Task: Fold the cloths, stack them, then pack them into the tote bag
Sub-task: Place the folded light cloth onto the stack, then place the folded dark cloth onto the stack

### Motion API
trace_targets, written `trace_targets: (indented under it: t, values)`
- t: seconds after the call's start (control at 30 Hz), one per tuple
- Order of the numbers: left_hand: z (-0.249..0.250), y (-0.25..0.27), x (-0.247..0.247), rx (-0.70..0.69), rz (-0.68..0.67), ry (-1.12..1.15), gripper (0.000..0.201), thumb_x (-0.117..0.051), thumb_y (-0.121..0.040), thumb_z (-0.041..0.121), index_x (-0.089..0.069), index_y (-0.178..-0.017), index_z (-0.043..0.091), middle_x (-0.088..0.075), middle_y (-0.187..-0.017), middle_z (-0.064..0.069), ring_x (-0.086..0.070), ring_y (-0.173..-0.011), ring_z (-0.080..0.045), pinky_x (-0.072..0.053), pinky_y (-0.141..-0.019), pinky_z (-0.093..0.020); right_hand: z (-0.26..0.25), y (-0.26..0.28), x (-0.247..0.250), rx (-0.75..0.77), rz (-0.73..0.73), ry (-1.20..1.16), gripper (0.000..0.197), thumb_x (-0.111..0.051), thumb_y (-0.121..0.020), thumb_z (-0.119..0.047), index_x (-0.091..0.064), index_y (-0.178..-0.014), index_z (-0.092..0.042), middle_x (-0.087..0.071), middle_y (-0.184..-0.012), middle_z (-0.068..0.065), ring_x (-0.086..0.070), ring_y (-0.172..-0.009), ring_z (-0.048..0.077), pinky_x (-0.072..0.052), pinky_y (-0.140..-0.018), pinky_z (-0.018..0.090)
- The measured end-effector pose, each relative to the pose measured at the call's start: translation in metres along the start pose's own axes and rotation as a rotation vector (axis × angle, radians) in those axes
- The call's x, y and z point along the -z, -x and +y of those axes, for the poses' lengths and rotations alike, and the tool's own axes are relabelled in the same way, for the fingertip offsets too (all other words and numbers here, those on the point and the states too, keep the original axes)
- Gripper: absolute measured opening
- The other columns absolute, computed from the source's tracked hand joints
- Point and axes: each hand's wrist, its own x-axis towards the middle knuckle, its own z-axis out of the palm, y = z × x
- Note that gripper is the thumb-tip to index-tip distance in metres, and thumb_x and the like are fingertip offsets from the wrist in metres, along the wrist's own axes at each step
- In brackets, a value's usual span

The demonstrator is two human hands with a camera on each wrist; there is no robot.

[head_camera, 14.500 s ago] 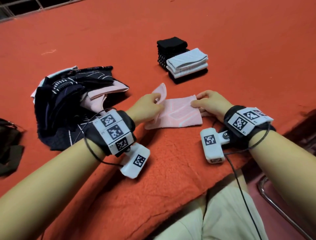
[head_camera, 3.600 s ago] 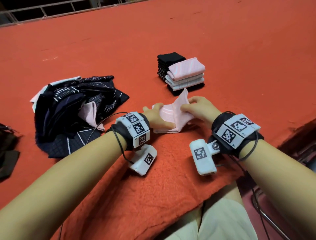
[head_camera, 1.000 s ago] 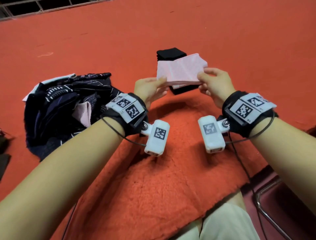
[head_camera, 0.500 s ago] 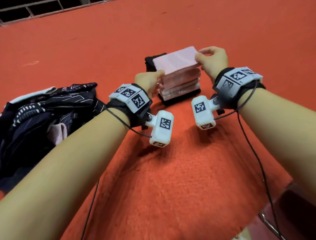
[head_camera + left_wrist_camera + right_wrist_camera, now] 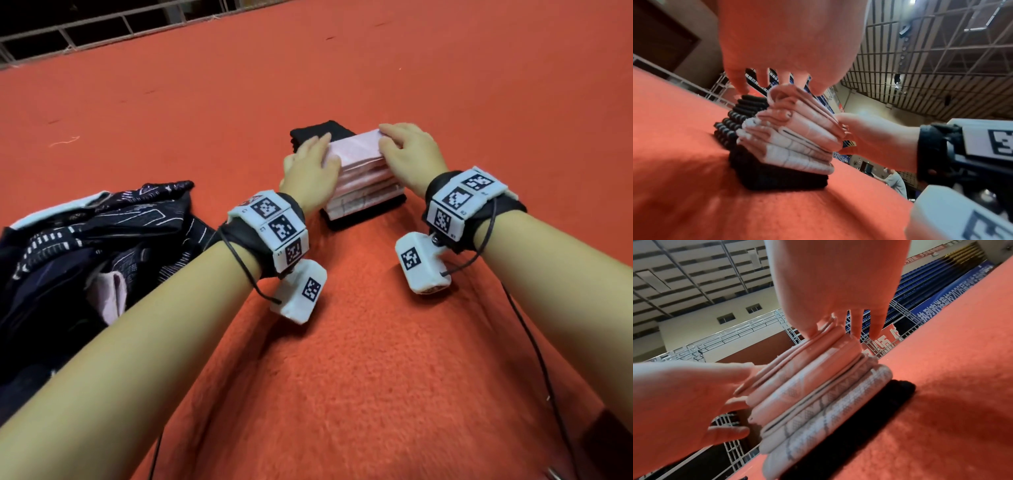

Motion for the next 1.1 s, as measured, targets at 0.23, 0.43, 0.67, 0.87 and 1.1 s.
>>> trace_targets:
  t: [0.23,0.43,0.67,0.87,1.1]
  values:
    - [0.000,0.005,-0.012,0.096,-0.172,-0.045,0.053,-0.020,-0.101,0.029,-0.007,-0.152,0.020,0.003,-0.159,0.002,0.002,-0.145,-0.029,-0.002,-0.115,-0.034,0.001,0.012,0.001,-0.067,-0.132,-0.034,0.044,-0.029,-0.102,-0.024,-0.037,-0.142,-0.007,-0.042,-0.145,0.013,-0.036,-0.135,0.028,-0.026,-0.106,0.029]
    - [-0.003,0.007,-0.016,0.113,-0.265,-0.130,0.054,-0.020,-0.101,0.029,-0.004,-0.152,0.020,0.007,-0.159,0.001,0.003,-0.145,-0.029,-0.002,-0.115,-0.034,0.016,0.013,-0.009,-0.131,-0.195,-0.126,0.047,-0.033,-0.100,-0.032,-0.033,-0.146,-0.020,-0.036,-0.150,0.002,-0.032,-0.139,0.019,-0.022,-0.112,0.026]
    - [0.002,0.013,-0.012,0.131,-0.256,-0.144,0.055,-0.023,-0.101,0.030,-0.006,-0.152,0.021,0.006,-0.159,0.001,0.002,-0.144,-0.031,-0.003,-0.115,-0.031,0.010,0.017,-0.009,-0.115,-0.197,-0.104,0.047,-0.029,-0.103,-0.028,-0.027,-0.148,-0.016,-0.029,-0.153,0.004,-0.027,-0.141,0.019,-0.017,-0.112,0.022]
    - [0.007,0.022,0.020,0.038,-0.178,-0.166,0.052,-0.029,-0.099,0.031,-0.019,-0.150,0.024,-0.004,-0.159,-0.001,0.000,-0.143,-0.029,-0.007,-0.115,-0.036,-0.011,0.019,-0.003,-0.098,-0.062,-0.052,0.045,-0.030,-0.100,-0.025,-0.035,-0.144,-0.017,-0.037,-0.148,0.014,-0.030,-0.137,0.030,-0.019,-0.113,0.032]
    - [-0.003,0.061,0.085,-0.036,-0.020,-0.225,0.042,-0.045,-0.093,0.021,-0.045,-0.135,0.017,-0.029,-0.144,-0.010,-0.017,-0.135,-0.028,-0.018,-0.110,-0.028,-0.054,0.043,0.004,-0.106,0.093,0.098,0.039,-0.038,-0.092,-0.017,-0.049,-0.129,-0.014,-0.037,-0.134,0.017,-0.030,-0.127,0.033,-0.032,-0.101,0.036]
